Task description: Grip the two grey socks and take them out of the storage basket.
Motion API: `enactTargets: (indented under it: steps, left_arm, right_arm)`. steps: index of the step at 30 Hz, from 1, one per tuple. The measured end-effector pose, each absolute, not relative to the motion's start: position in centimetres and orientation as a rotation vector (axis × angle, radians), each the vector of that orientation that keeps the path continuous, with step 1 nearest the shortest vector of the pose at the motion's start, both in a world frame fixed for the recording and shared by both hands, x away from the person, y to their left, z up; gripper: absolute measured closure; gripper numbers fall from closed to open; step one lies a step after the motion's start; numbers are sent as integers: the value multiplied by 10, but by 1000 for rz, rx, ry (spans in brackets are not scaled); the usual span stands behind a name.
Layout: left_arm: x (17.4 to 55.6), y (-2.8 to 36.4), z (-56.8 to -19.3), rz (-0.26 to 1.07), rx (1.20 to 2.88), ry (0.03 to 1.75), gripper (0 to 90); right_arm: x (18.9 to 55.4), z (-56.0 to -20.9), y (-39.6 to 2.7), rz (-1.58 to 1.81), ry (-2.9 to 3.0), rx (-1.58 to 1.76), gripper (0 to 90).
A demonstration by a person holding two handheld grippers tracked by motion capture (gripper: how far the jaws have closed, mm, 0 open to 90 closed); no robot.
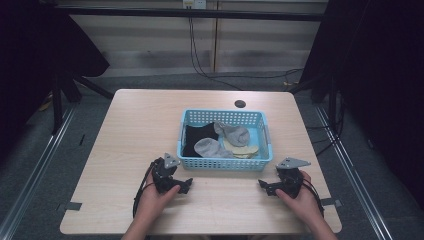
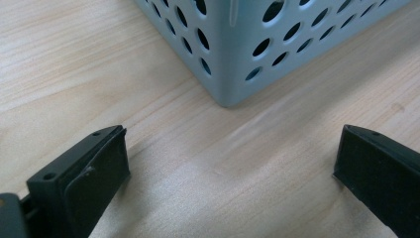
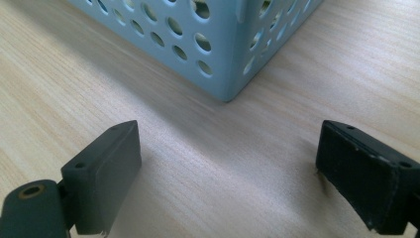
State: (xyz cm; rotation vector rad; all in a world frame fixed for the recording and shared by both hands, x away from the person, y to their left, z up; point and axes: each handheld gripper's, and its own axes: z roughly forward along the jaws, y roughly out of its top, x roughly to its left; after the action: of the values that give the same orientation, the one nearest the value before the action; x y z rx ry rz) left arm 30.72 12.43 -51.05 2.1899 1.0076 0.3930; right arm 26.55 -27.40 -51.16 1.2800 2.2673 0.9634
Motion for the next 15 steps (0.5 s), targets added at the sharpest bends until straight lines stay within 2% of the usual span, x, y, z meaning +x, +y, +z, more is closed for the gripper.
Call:
enactTargets:
  steps: [11,15]
  left_arm:
    - [306,124,-511,389,2187,1008,0]
    - [306,125,-510,391,2195,999,0]
  right_arm:
    - [265,-511,-273,965,2254,1300,108]
    - [268,-503,-273,939,2306,1361,137]
